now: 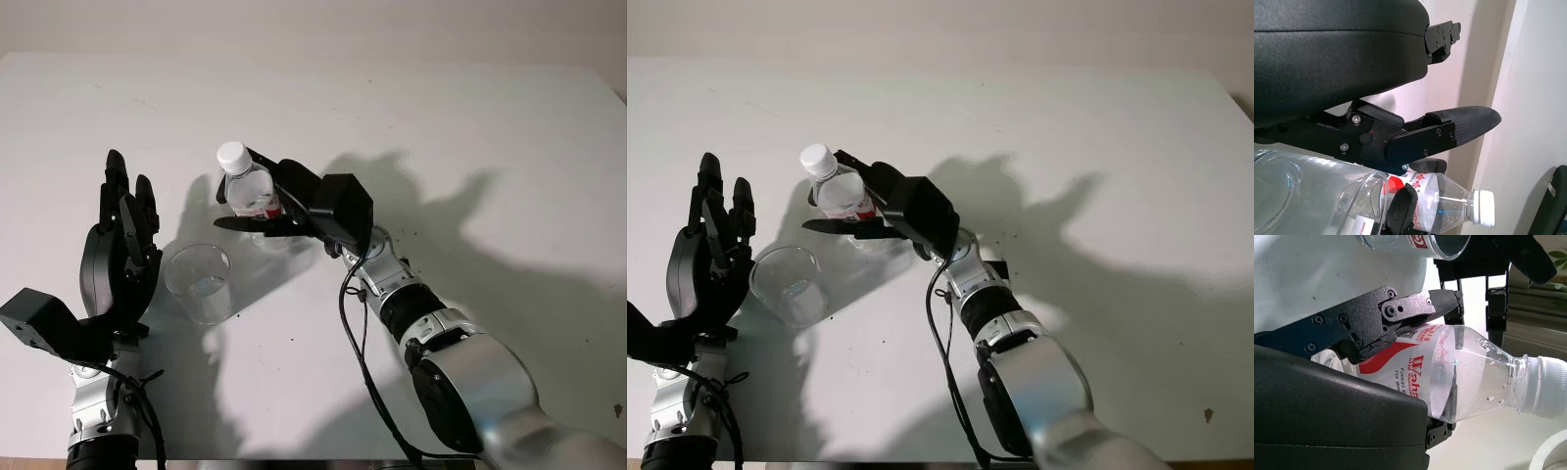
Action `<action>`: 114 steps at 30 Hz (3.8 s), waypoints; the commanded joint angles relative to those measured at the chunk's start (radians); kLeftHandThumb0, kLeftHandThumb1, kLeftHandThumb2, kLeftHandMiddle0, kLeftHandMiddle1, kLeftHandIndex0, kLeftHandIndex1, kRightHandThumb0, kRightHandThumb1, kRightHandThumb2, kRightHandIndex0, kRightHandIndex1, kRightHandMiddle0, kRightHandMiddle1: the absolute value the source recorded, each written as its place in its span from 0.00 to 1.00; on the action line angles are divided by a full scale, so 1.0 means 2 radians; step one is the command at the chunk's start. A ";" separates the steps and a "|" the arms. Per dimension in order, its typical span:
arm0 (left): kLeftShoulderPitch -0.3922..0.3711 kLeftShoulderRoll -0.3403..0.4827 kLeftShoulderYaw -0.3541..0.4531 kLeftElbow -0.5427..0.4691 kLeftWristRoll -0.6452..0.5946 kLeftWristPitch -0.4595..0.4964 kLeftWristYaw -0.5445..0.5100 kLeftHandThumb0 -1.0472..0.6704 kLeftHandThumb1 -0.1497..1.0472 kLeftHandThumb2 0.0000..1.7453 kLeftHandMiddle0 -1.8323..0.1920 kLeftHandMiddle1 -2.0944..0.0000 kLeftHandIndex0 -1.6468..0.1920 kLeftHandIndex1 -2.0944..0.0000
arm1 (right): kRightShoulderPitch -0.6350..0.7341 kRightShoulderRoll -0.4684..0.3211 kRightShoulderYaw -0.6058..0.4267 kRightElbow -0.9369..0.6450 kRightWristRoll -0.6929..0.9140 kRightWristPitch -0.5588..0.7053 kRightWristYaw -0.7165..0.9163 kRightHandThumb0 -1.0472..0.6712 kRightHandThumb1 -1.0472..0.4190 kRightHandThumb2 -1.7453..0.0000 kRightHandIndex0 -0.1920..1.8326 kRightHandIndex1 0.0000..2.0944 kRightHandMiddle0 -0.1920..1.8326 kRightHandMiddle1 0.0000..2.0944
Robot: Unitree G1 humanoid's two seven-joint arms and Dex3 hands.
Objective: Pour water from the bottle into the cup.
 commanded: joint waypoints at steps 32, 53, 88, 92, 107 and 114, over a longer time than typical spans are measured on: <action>-0.001 -0.010 -0.003 0.020 0.004 -0.009 0.000 0.18 1.00 0.38 1.00 1.00 1.00 1.00 | -0.126 -0.111 0.298 -0.017 -0.441 -0.095 -0.558 0.33 0.00 0.90 0.68 1.00 0.55 1.00; -0.012 -0.018 -0.004 0.033 -0.001 -0.013 -0.004 0.18 1.00 0.38 1.00 1.00 1.00 1.00 | -0.171 -0.113 0.429 -0.017 -0.577 0.033 -0.818 0.34 0.00 0.94 0.70 1.00 0.36 0.90; -0.014 -0.021 -0.003 0.047 0.000 -0.023 -0.007 0.18 1.00 0.38 1.00 1.00 1.00 1.00 | -0.118 -0.140 0.300 -0.018 -0.374 -0.103 -0.691 0.35 0.00 0.85 0.70 1.00 0.63 1.00; -0.014 -0.021 -0.005 0.052 0.003 -0.031 -0.013 0.18 1.00 0.38 1.00 1.00 1.00 1.00 | -0.083 -0.157 0.233 -0.018 -0.272 -0.168 -0.564 0.37 0.00 0.85 0.66 1.00 0.57 1.00; -0.010 -0.025 -0.007 0.056 -0.001 -0.032 -0.016 0.18 1.00 0.40 1.00 1.00 1.00 1.00 | 0.137 -0.177 -0.027 -0.314 0.200 0.099 0.007 0.40 0.00 0.79 0.57 1.00 0.44 1.00; -0.010 -0.023 -0.007 0.056 -0.004 -0.025 -0.023 0.18 1.00 0.41 1.00 1.00 1.00 1.00 | 0.219 -0.189 -0.083 -0.486 0.247 0.268 0.021 0.39 0.00 0.81 0.57 1.00 0.44 1.00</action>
